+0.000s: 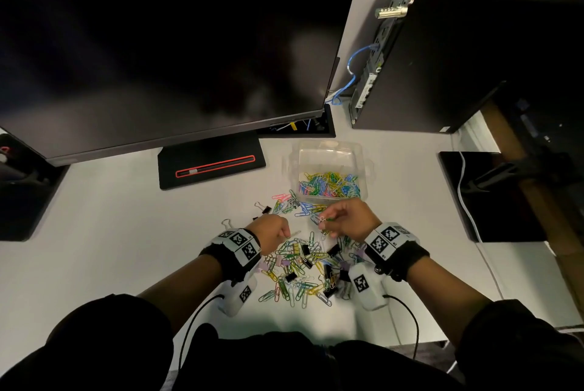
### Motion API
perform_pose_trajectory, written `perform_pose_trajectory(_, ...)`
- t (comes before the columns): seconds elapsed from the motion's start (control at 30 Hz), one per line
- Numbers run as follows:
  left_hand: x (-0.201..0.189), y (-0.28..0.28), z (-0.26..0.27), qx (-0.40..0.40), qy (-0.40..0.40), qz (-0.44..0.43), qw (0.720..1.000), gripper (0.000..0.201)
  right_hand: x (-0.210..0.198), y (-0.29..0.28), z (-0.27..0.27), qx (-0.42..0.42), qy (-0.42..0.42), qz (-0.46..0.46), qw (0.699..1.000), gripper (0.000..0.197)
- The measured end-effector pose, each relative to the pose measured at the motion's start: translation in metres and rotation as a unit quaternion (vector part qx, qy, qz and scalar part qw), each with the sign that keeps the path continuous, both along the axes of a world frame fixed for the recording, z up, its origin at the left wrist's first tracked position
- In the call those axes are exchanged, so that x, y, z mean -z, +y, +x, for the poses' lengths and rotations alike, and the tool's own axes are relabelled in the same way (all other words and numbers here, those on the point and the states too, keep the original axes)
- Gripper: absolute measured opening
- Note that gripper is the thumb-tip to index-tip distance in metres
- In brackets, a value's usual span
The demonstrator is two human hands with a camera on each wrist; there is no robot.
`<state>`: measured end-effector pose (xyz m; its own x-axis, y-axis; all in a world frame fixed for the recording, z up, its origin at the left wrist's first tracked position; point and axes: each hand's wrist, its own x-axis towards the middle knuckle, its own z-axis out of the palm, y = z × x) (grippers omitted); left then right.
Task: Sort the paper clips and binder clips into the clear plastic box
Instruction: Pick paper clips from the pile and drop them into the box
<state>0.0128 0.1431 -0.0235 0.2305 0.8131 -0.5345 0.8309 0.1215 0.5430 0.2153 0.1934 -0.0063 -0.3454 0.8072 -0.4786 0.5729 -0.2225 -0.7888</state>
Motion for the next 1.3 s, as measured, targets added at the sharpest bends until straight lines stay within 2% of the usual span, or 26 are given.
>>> perform_pose_trajectory(0.13, -0.004, 0.004, 0.0, -0.037, -0.048, 0.008, 0.998, 0.024, -0.008, 0.013, 0.003, 0.064, 0.057, 0.006, 0.996, 0.017)
perform_pose_trajectory(0.27, -0.015, 0.016, 0.005, -0.118, -0.18, -0.002, 0.977, 0.02, -0.013, 0.036, 0.005, 0.164, 0.118, 0.002, 0.979, 0.007)
perform_pose_trajectory(0.33, -0.021, 0.027, 0.009, -0.149, -0.221, -0.01, 0.964, 0.018, -0.009, 0.048, 0.007, 0.208, 0.123, 0.004, 0.97, 0.004)
perform_pose_trajectory(0.4, -0.027, 0.038, 0.012, -0.167, -0.243, -0.018, 0.955, 0.012, -0.002, 0.057, 0.009, 0.23, 0.111, 0.013, 0.967, 0.01)
perform_pose_trajectory(0.5, -0.028, 0.055, 0.015, -0.204, -0.276, -0.036, 0.939, 0.024, 0.005, 0.062, 0.011, 0.23, 0.094, 0.017, 0.968, 0.007)
perform_pose_trajectory(0.53, -0.027, 0.061, 0.015, -0.213, -0.282, -0.035, 0.935, 0.027, 0.009, 0.064, 0.012, 0.223, 0.087, 0.018, 0.971, 0.016)
perform_pose_trajectory(0.67, -0.022, 0.077, 0.018, -0.24, -0.321, -0.036, 0.916, 0.025, 0.01, 0.068, 0.019, 0.196, 0.083, -0.002, 0.977, 0.023)
perform_pose_trajectory(0.77, -0.021, 0.089, 0.022, -0.242, -0.322, -0.038, 0.915, 0.03, 0.01, 0.071, 0.024, 0.21, 0.095, -0.011, 0.973, 0.024)
perform_pose_trajectory(0.87, -0.023, 0.098, 0.031, -0.229, -0.358, -0.058, 0.903, 0.033, 0.009, 0.074, 0.03, 0.209, 0.083, -0.006, 0.974, 0.023)
perform_pose_trajectory(0.93, -0.025, 0.103, 0.038, -0.222, -0.305, -0.034, 0.926, 0.026, 0.003, 0.072, 0.03, 0.189, 0.06, 0.017, 0.98, 0.03)
perform_pose_trajectory(0.97, -0.023, 0.104, 0.041, -0.204, -0.255, -0.005, 0.945, 0.024, 0.001, 0.07, 0.029, 0.167, 0.03, 0.046, 0.984, 0.031)
perform_pose_trajectory(1.03, -0.022, 0.103, 0.044, -0.149, -0.147, 0.055, 0.976, 0.03, -0.006, 0.063, 0.025, 0.087, -0.061, 0.117, 0.987, 0.029)
perform_pose_trajectory(1.1, -0.023, 0.1, 0.044, -0.107, -0.099, 0.068, 0.987, 0.034, -0.01, 0.056, 0.018, -0.032, -0.129, 0.149, 0.98, 0.03)
perform_pose_trajectory(1.2, -0.025, 0.097, 0.044, -0.063, -0.073, 0.053, 0.994, 0.04, -0.005, 0.049, 0.007, -0.202, -0.16, 0.174, 0.95, 0.032)
perform_pose_trajectory(1.3, -0.031, 0.097, 0.039, -0.078, -0.107, 0.101, 0.986, 0.045, 0.005, 0.051, 0.001, -0.243, -0.171, 0.199, 0.934, 0.033)
